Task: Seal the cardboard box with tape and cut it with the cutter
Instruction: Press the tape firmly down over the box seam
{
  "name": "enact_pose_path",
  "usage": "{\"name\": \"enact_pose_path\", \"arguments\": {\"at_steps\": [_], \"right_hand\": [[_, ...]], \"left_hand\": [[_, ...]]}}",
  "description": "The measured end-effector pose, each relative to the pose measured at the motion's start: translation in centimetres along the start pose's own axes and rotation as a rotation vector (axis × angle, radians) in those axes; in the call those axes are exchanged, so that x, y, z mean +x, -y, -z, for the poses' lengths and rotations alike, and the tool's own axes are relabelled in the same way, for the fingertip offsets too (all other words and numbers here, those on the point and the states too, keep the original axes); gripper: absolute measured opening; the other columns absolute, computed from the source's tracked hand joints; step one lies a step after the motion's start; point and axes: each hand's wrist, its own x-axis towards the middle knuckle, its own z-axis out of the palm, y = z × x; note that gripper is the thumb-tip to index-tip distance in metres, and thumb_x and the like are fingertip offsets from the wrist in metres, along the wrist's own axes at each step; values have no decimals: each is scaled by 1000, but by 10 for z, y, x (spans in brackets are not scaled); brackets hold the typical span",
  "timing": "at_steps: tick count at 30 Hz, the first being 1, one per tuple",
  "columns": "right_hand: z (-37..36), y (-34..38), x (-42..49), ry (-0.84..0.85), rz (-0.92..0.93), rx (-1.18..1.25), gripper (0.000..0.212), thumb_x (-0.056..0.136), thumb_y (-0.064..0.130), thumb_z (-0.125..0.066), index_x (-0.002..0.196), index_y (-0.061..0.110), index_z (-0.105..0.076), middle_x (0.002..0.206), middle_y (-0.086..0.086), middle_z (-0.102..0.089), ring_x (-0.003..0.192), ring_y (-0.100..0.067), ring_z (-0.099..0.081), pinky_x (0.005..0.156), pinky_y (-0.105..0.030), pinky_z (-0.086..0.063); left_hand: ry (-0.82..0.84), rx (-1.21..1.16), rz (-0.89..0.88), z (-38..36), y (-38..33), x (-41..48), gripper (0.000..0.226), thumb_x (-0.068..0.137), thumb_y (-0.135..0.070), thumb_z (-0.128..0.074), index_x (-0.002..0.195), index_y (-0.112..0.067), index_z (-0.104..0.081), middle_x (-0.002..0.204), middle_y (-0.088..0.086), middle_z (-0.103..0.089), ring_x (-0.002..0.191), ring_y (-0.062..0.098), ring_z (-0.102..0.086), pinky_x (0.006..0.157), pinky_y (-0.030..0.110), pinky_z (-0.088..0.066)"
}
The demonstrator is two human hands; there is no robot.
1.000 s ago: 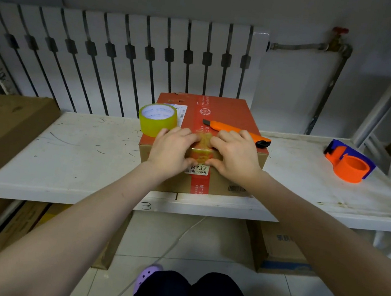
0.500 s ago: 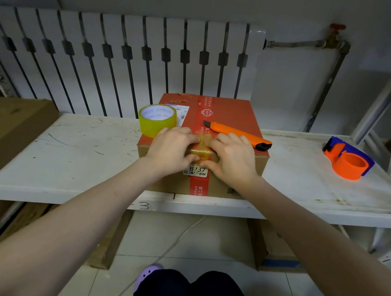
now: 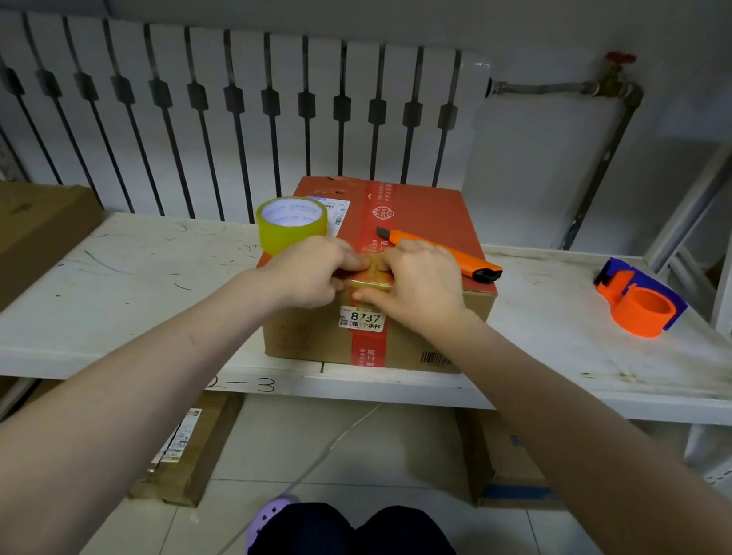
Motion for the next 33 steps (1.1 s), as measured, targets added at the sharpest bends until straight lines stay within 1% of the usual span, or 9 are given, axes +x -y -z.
{"name": "enact_pose_path", "arguments": {"at_steps": [3, 6, 9, 13, 18, 24, 27, 29, 33], "right_hand": [[1, 3, -1, -17, 26, 61, 41, 81, 54, -62, 101, 18, -68, 97, -4, -65, 94, -24, -60, 77, -33, -42], [8, -9, 1, 115, 72, 113, 34, 88, 45, -58, 107, 19, -69, 105, -2, -65, 98, -23, -59, 74, -33, -47], [15, -20, 0, 212, 123, 167, 32, 91, 35, -58, 120, 22, -64, 120, 0, -64, 111, -22, -57, 87, -38, -49], [15, -22, -4, 220, 95, 186, 34, 92, 30, -57, 125, 21, -61, 129, 2, -60, 119, -20, -52, 95, -38, -46], [5, -11, -13, 132, 46, 69, 53, 74, 40, -75, 120, 20, -57, 116, 1, -60, 107, -20, -52, 85, -34, -44], [-13, -2, -20, -50, 10, 24, 40, 71, 40, -77, 102, 18, -66, 101, 0, -66, 94, -23, -58, 76, -34, -41], [-3, -9, -13, 17, 69, 49, 37, 78, 40, -70, 108, 20, -64, 106, 2, -64, 100, -21, -56, 82, -33, -38], [6, -13, -3, 107, 94, 27, 46, 79, 45, -68, 117, 20, -58, 117, 1, -60, 110, -20, -52, 90, -34, -37], [9, -7, 11, 262, 51, -13, 85, 70, 56, -72, 139, 18, -39, 141, -4, -46, 129, -24, -42, 106, -42, -35]], "left_hand": [[-5, 20, 2, -3, -1, -3, 55, 78, -3, -61, 132, -17, -55, 135, 3, -57, 125, 23, -50, 106, 37, -41], [-68, 36, -12, -5, -5, -3, 43, 84, -23, -62, 127, -19, -59, 127, 4, -62, 118, 24, -56, 97, 42, -48], [-129, 57, -10, -8, -8, -4, 36, 87, -33, -59, 120, -19, -64, 116, 4, -66, 108, 26, -60, 87, 43, -52], [-133, 80, -2, -8, -11, -5, 32, 88, -30, -59, 117, -18, -66, 116, 4, -65, 108, 27, -59, 87, 43, -51], [-84, 246, -23, -1, -18, -3, 31, 88, -33, -58, 114, -18, -65, 113, 5, -62, 106, 28, -59, 86, 39, -48], [-183, 247, 1, -15, -16, -13, 45, 81, -31, -64, 125, -22, -57, 115, 2, -61, 112, 24, -55, 89, 37, -43], [-241, 238, 27, -20, -17, -13, 43, 81, -29, -63, 123, -23, -59, 116, 1, -62, 113, 23, -55, 90, 36, -39], [-250, 210, 33, -21, -16, -12, 45, 79, -29, -65, 124, -23, -60, 117, 0, -62, 113, 23, -55, 90, 36, -39], [-239, 126, 42, -22, -14, -14, 53, 78, -31, -67, 129, -21, -57, 128, 1, -60, 119, 24, -53, 93, 37, -46]]}}
